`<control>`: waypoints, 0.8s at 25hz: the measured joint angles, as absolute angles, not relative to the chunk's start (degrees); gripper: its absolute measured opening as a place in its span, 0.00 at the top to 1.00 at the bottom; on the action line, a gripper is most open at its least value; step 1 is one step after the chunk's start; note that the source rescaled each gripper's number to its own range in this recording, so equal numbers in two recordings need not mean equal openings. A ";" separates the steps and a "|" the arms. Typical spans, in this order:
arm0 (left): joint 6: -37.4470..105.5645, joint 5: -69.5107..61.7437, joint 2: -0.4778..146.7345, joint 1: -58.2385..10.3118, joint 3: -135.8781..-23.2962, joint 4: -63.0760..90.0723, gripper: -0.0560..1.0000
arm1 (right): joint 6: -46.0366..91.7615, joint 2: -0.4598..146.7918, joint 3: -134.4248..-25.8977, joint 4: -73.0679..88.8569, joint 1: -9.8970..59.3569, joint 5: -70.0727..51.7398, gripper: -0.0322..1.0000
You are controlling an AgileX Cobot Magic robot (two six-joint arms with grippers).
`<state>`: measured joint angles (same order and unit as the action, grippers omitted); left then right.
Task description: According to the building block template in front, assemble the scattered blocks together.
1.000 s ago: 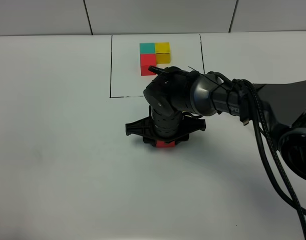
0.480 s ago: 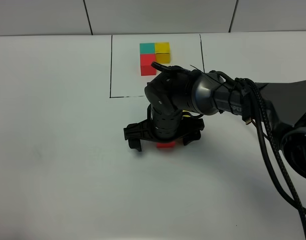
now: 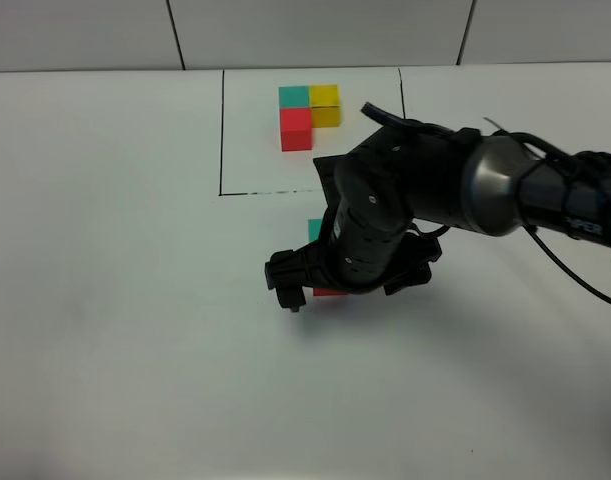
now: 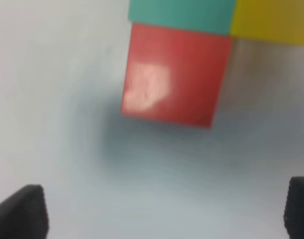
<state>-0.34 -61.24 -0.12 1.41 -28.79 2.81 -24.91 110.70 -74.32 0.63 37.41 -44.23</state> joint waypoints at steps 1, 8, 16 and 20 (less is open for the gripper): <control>-0.34 -61.24 -0.12 1.41 -28.79 2.81 0.25 | -23.05 108.74 -72.54 0.84 37.09 -43.95 0.08; -0.34 -61.24 -0.12 1.41 -28.79 2.81 0.25 | -13.81 98.60 -63.51 1.78 23.83 -42.06 0.12; -0.34 -61.24 -0.12 1.41 -28.79 2.81 0.25 | -1.89 83.24 -56.46 0.62 6.20 -41.69 0.19; -0.34 -61.24 -0.12 1.41 -28.79 2.81 0.25 | -0.61 70.66 -52.98 0.00 3.06 -42.34 0.19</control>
